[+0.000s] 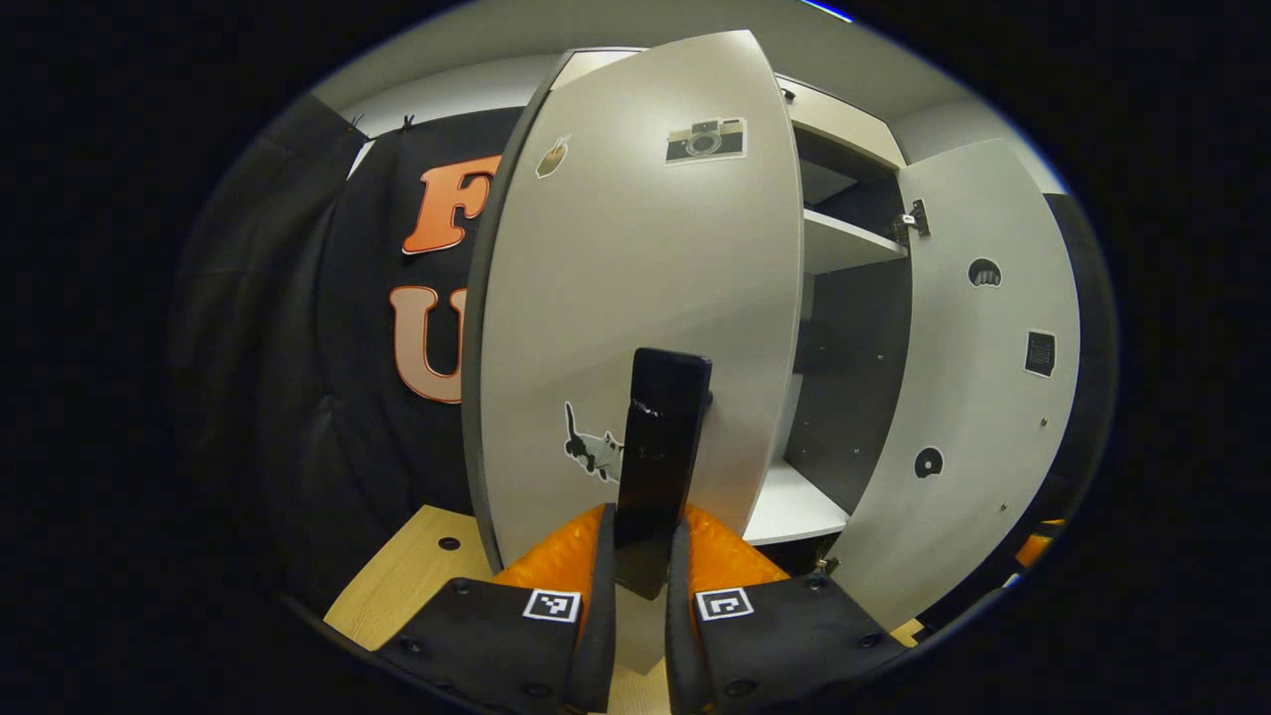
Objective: Open the right door of the double-door shoe cabinet with the right hand, and open the left door with the left hand.
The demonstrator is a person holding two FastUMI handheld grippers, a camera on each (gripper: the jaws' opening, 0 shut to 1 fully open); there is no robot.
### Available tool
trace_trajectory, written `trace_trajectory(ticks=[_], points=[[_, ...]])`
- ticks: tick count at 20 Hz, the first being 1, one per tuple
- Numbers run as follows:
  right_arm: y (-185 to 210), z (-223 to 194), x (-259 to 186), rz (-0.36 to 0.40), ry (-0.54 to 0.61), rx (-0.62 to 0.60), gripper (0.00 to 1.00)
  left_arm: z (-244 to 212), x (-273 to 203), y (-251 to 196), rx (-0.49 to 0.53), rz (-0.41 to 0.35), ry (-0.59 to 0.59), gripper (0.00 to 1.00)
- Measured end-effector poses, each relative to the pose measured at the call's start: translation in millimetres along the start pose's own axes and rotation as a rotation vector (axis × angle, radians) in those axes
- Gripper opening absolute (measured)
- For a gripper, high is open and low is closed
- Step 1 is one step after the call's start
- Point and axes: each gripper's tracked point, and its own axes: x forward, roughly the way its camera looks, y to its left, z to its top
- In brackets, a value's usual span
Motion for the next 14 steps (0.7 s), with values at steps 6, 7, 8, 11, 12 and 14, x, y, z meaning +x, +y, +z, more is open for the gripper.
trace_trajectory(ticks=[6, 7, 8, 11, 12, 14], points=[[20.0, -2.2, 11.8, 0.025, 0.009, -0.010, 0.71, -0.9, -14.3, 19.3, 0.010, 0.049, -0.006, 0.22], [23.3, -2.3, 14.1, 0.027, 0.012, -0.013, 0.71, 0.3, -17.5, 27.2, 0.010, 0.062, -0.004, 0.22], [25.7, -2.8, 16.0, 0.028, 0.013, -0.015, 0.71, 2.1, -20.1, 33.0, 0.010, 0.070, -0.003, 0.21], [35.3, -4.0, 20.0, 0.049, 0.034, 0.008, 0.71, 3.0, -27.4, 41.8, 0.010, 0.067, -0.004, 0.21], [38.1, -0.9, 20.6, 0.056, 0.030, 0.014, 0.71, 3.6, -28.2, 43.6, 0.009, 0.065, -0.006, 0.21], [39.4, 4.6, 22.4, 0.052, 0.018, 0.004, 0.71, 3.5, -30.8, 49.9, 0.003, 0.072, -0.008, 0.19]])
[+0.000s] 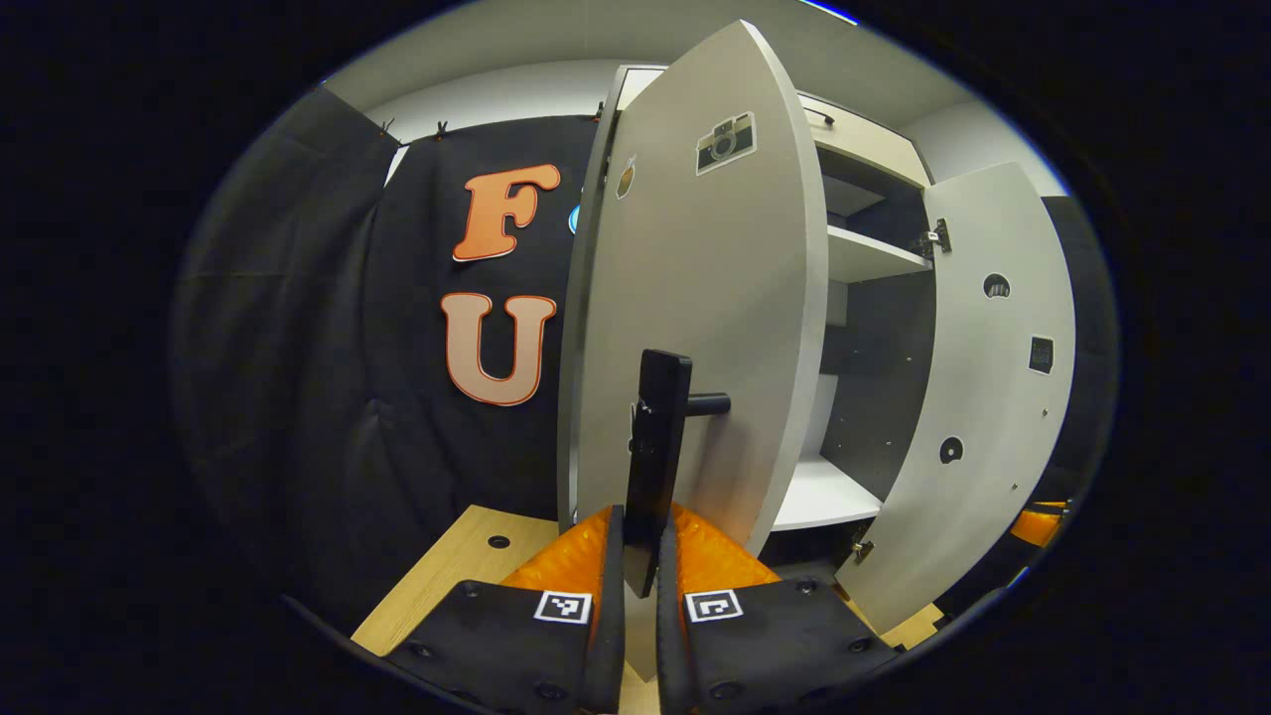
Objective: Open the right door of the double-door shoe cabinet with the right hand, and open the left door with the left hand.
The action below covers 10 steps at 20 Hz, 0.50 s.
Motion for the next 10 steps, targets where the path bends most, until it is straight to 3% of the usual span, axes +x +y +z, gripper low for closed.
trace_trajectory(ticks=[6, 10], points=[[6.8, 0.3, 3.9, 0.005, -0.010, -0.035, 0.71, -10.2, -11.0, 26.9, 0.031, 0.030, 0.008, 0.20], [14.5, 4.9, 8.8, 0.019, -0.019, -0.058, 0.71, -4.0, -16.4, 53.9, 0.069, 0.091, 0.005, 0.20]])
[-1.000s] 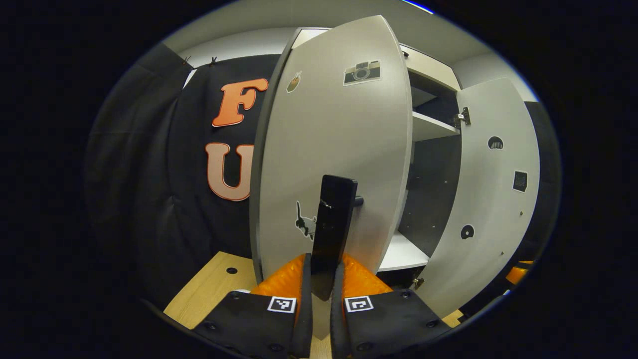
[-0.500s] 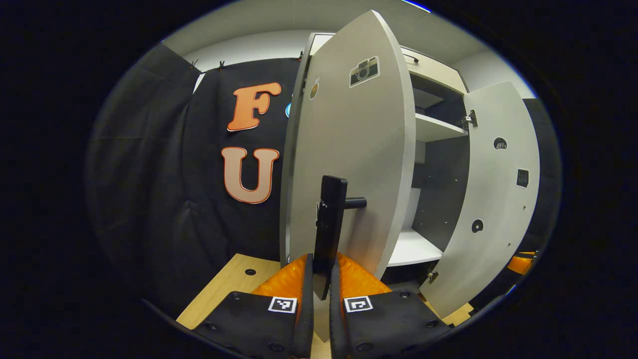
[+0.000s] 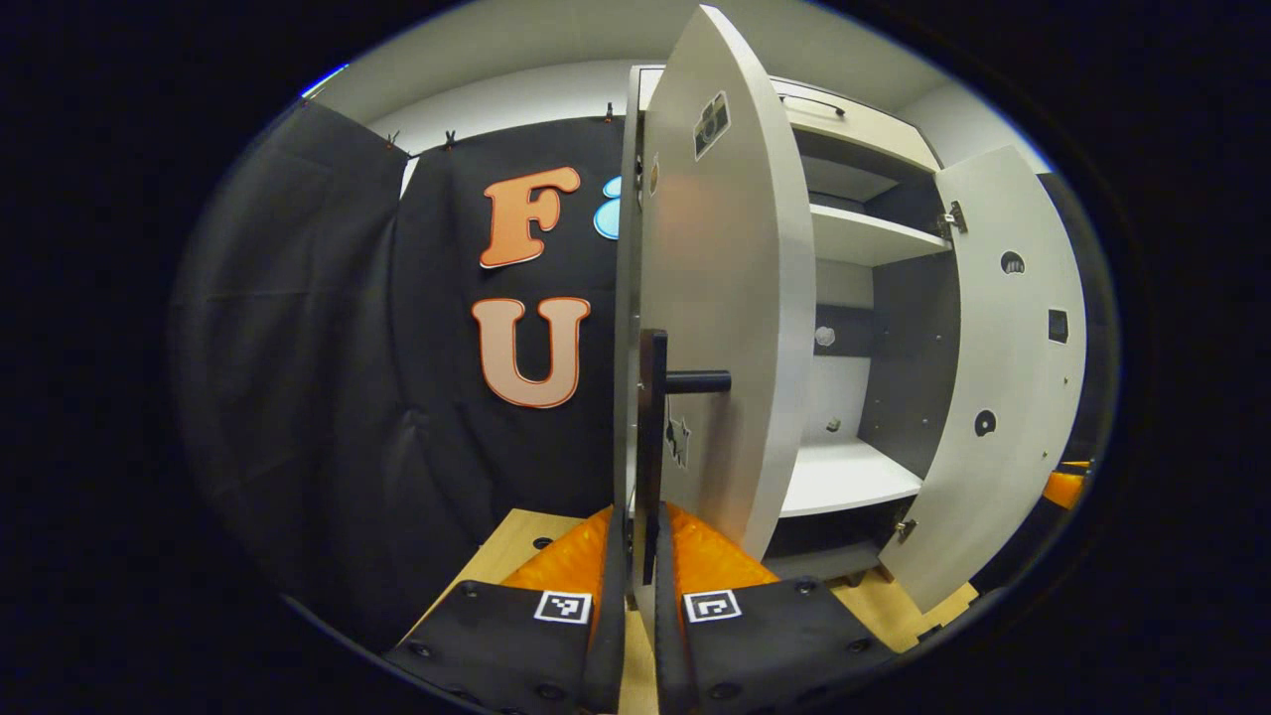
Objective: Open the right door of the double-door shoe cabinet with the right hand, and open the left door with the left hand.
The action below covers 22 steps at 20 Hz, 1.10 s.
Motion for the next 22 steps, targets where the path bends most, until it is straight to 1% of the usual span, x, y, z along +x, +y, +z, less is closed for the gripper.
trace_trajectory(ticks=[1, 2, 3, 4, 5, 6, 7, 8, 11, 12, 14, 16, 18, 19, 22], points=[[1.0, 2.1, -0.1, 0.001, -0.006, -0.006, 0.71, -0.2, -3.4, 6.1, 0.002, 0.013, -0.002, 0.20], [3.6, 3.9, 0.7, 0.004, -0.011, -0.014, 0.71, 0.3, -8.1, 18.8, 0.013, 0.046, -0.008, 0.19], [5.9, 6.9, 1.6, 0.006, -0.015, -0.019, 0.71, -1.2, -9.5, 27.9, 0.038, 0.092, -0.005, 0.14], [8.7, 10.6, 1.1, 0.014, -0.023, -0.019, 0.71, 0.0, -15.0, 42.7, 0.058, 0.140, -0.010, 0.13], [12.3, 14.2, 1.7, 0.022, -0.031, -0.018, 0.71, 4.3, -19.3, 53.5, 0.062, 0.166, -0.023, 0.13], [14.1, 17.0, 2.1, 0.029, -0.039, -0.017, 0.71, 5.7, -23.6, 50.6, 0.046, 0.146, -0.028, 0.13], [15.8, 20.8, 3.7, 0.032, -0.049, -0.019, 0.71, 6.9, -28.2, 45.2, 0.028, 0.118, -0.032, 0.16], [17.7, 23.7, 3.2, 0.033, -0.060, -0.023, 0.71, 8.3, -33.7, 44.6, 0.028, 0.110, -0.040, 0.25], [19.4, 30.8, 3.6, 0.032, -0.086, -0.039, 0.71, 20.2, -49.9, 33.3, 0.072, 0.093, -0.085, 0.36], [19.0, 34.0, 2.3, 0.034, -0.096, -0.046, 0.71, 24.2, -54.0, 21.0, 0.073, 0.060, -0.100, 0.53], [26.2, 38.9, 5.6, 0.034, -0.118, -0.061, 0.71, 32.1, -61.6, -0.2, 0.066, -0.001, -0.139, 0.68], [25.2, 44.5, 3.0, 0.035, -0.140, -0.076, 0.71, 39.3, -69.0, -10.6, 0.056, -0.030, -0.171, 0.85], [28.2, 51.0, 1.1, 0.033, -0.164, -0.093, 0.76, 46.7, -72.0, -19.6, 0.040, -0.053, -0.199, 0.91], [29.1, 54.4, 0.2, 0.031, -0.179, -0.101, 0.79, 49.9, -73.4, -24.0, 0.033, -0.064, -0.212, 0.91], [27.8, 64.9, -6.1, 0.030, -0.220, -0.115, 0.84, 48.9, -78.1, -37.3, 0.032, -0.089, -0.225, 0.91]])
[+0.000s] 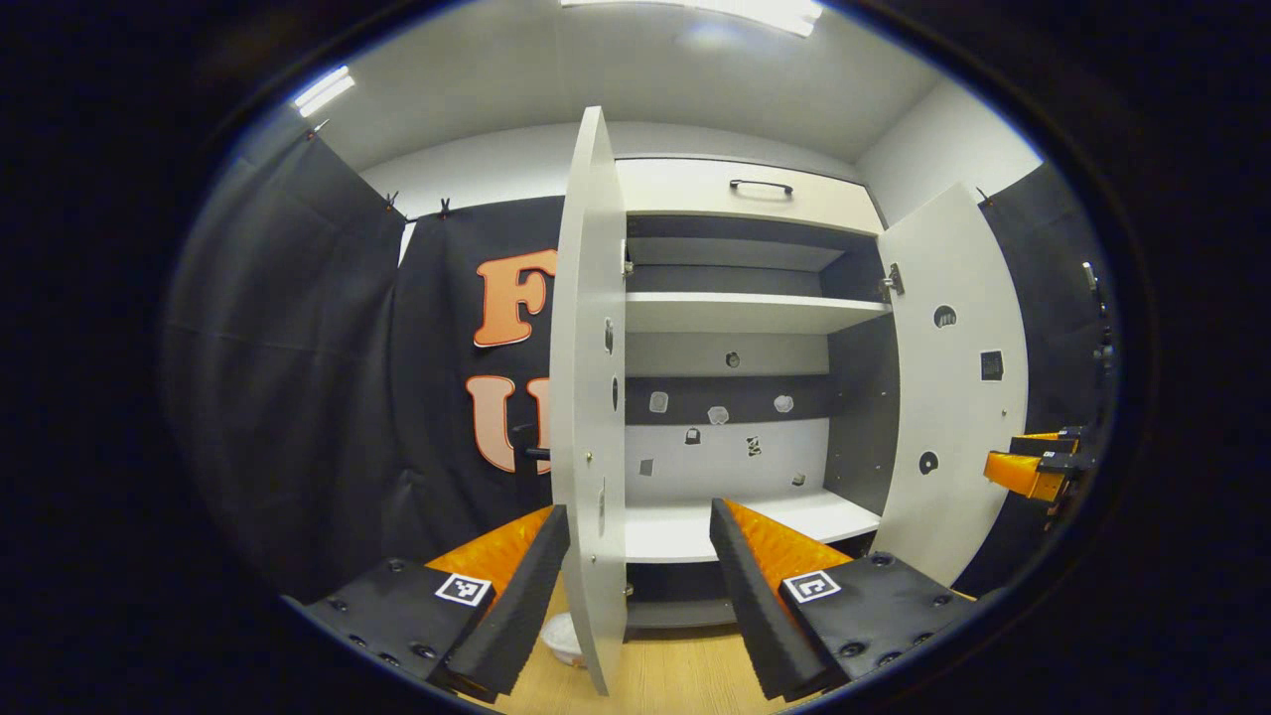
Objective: Open the right door of the double-door shoe cabinet with the right hand, and open the left door with the left hand.
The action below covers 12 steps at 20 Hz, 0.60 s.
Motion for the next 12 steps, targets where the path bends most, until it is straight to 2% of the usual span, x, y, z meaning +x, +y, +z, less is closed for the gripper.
trace_trajectory(ticks=[5, 7, 12], points=[[-1.6, 11.3, -3.7, -0.006, -0.044, -0.008, 0.90, -0.5, -3.3, -14.7, -0.012, -0.012, -0.009, 0.92], [0.2, 13.3, -6.3, 0.001, -0.050, -0.012, 0.91, 3.4, -6.5, -14.4, -0.014, -0.005, -0.023, 0.97], [8.2, 15.5, -11.7, 0.021, -0.065, -0.056, 0.92, 5.3, -12.0, -17.0, -0.017, 0.010, -0.043, 0.96]])
